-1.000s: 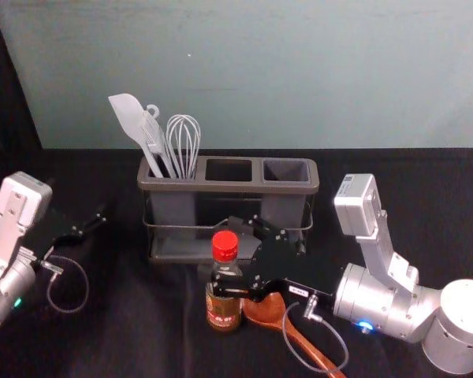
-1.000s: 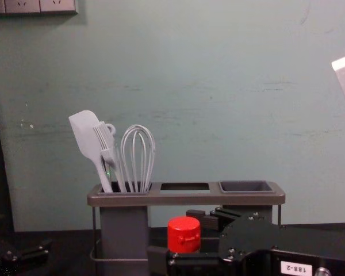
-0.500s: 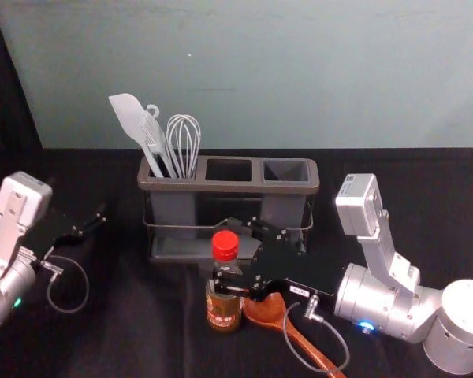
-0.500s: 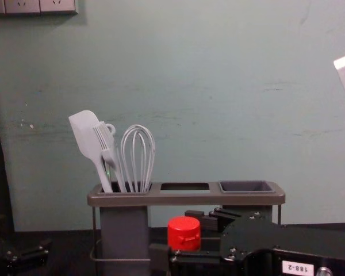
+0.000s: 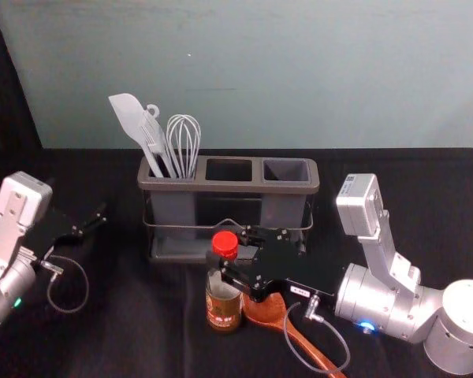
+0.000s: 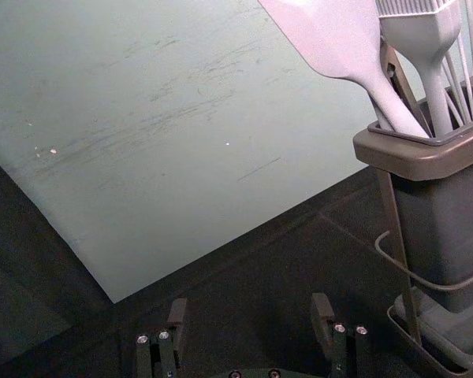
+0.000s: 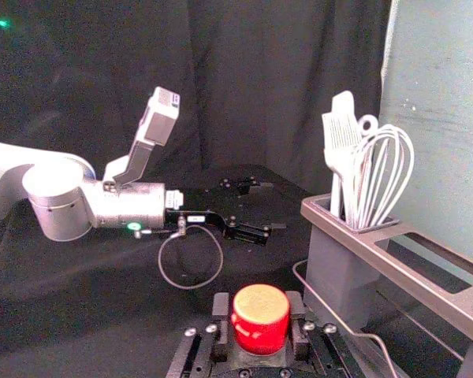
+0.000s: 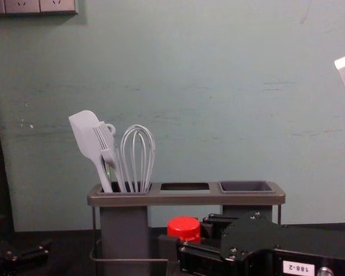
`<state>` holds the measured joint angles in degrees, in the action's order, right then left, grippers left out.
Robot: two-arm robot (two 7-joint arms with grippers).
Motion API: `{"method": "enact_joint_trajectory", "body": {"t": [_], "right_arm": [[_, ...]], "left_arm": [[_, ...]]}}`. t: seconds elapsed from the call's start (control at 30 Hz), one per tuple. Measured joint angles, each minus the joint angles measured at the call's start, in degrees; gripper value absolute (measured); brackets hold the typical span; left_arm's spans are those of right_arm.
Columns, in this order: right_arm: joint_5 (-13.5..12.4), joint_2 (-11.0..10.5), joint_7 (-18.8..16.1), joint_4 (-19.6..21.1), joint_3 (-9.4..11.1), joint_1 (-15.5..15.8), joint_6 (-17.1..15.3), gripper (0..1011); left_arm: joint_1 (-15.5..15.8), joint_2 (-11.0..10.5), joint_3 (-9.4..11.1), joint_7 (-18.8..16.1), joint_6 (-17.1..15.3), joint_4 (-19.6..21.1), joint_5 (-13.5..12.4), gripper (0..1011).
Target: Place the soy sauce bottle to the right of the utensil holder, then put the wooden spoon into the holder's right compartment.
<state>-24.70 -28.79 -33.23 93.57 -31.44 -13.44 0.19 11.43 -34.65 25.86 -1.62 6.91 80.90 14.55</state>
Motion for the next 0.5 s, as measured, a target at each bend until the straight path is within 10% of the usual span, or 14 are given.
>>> {"method": "enact_joint_trajectory", "body": {"t": [0.5], "right_arm": [[-0.3,-1.0,0.1,2.0,0.8,1.3,0.5,390]], "left_arm": [[0.0,0.0,0.0,0.0,0.0,0.0,0.0,1011]]}}
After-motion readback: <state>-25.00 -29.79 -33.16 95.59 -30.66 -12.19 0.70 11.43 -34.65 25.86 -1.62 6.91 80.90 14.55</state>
